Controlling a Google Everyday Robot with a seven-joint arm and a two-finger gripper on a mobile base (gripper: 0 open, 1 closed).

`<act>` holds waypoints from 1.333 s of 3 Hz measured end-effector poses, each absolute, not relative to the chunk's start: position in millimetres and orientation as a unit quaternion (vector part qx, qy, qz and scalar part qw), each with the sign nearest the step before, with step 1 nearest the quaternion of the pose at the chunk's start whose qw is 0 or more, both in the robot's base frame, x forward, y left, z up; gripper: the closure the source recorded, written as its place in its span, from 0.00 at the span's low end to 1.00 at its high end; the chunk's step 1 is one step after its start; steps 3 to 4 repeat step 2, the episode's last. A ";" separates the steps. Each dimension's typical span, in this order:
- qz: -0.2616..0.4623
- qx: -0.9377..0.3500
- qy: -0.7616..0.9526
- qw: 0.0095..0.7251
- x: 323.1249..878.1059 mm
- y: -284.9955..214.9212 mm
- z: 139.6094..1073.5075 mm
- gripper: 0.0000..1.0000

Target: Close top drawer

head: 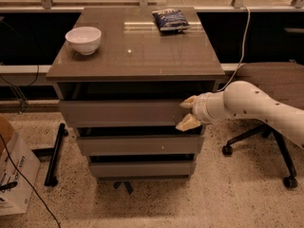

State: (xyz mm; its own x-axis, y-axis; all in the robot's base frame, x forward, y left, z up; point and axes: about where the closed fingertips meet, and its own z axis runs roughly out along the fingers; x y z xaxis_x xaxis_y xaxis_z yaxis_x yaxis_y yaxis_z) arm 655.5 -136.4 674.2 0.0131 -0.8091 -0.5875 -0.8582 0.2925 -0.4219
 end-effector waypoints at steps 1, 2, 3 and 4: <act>0.032 -0.594 0.701 0.392 655.5 -135.5 673.7 0.00; 0.032 -0.594 0.701 0.392 654.9 -135.0 673.7 0.00; 0.032 -0.594 0.701 0.392 654.9 -135.0 673.7 0.00; 0.032 -0.594 0.701 0.392 654.9 -135.0 673.7 0.00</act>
Offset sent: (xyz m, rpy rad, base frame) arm 0.0000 0.0008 -0.0005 0.0003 0.0007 0.0013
